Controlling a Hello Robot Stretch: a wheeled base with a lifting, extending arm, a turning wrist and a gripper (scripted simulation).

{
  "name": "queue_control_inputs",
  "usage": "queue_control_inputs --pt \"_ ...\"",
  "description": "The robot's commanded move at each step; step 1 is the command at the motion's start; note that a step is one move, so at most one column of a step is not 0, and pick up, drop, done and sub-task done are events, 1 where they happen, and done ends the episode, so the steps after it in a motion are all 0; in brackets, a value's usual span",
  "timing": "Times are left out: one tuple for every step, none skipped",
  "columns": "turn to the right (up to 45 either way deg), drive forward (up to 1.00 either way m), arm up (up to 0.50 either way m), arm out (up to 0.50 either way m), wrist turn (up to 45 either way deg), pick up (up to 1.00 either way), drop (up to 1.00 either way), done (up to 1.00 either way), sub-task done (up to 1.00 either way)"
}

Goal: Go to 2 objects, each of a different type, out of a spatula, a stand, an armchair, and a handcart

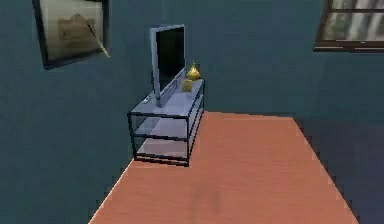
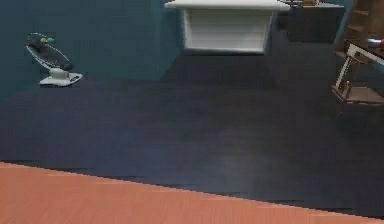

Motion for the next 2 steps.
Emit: queue_control_inputs --pt "0.0 0.95 0.00 0.00 0.0 0.00 0.00 0.00 0.00" --pt "0.0 0.00 0.00 0.00 0.0 0.00 0.00 1.00 0.00"
